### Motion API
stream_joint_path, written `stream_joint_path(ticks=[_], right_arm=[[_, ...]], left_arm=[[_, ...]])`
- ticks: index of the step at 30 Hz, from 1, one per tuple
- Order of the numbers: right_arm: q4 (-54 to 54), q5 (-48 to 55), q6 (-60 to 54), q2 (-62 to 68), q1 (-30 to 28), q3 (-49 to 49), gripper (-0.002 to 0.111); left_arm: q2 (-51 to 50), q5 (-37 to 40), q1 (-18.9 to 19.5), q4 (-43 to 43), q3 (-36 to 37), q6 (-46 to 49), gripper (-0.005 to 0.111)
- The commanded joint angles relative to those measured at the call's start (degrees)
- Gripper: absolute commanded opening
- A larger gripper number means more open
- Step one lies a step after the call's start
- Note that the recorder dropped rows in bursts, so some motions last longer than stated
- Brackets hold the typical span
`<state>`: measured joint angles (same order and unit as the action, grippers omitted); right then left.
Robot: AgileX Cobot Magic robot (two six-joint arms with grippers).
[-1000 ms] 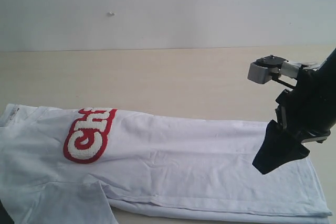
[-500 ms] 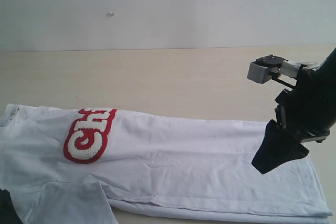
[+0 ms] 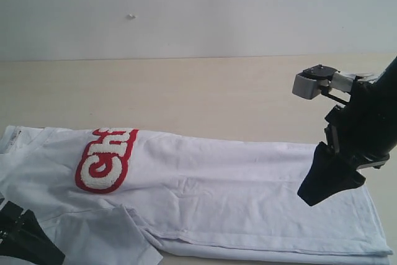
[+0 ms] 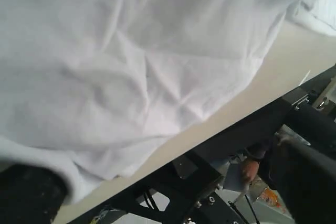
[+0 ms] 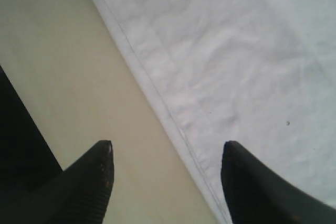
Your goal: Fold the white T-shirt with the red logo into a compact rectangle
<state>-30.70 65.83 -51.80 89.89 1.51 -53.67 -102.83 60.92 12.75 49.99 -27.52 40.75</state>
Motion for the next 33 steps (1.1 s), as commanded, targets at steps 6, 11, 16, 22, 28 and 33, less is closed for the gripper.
stream_joint_path(ticks=[6, 11, 16, 22, 28, 33], right_arm=[[-0.57, 0.24, -0.54, -0.53, -0.12, 0.11, 0.058], [-0.57, 0.24, -0.54, -0.53, -0.12, 0.11, 0.058], [-0.57, -0.11, -0.54, -0.53, -0.12, 0.11, 0.058], [-0.57, 0.29, -0.54, -0.53, -0.12, 0.11, 0.058], [-0.57, 0.52, -0.43, -0.53, -0.12, 0.11, 0.058], [-0.46, 1.50, -0.43, -0.53, -0.12, 0.11, 0.058]], left_arm=[[-0.75, -7.38, -0.13, 3.20, 0.21, 3.96, 0.024], [-0.75, -5.57, -0.13, 3.34, 0.21, 3.96, 0.003], [-0.75, 9.04, -0.13, 9.95, 0.21, 4.79, 0.003], [-0.75, 9.04, -0.13, 27.20, 0.21, 5.48, 0.003], [-0.75, 9.04, -0.13, 49.96, -0.08, 5.55, 0.003], [-0.75, -3.44, -0.13, 49.96, -2.11, 5.23, 0.003]])
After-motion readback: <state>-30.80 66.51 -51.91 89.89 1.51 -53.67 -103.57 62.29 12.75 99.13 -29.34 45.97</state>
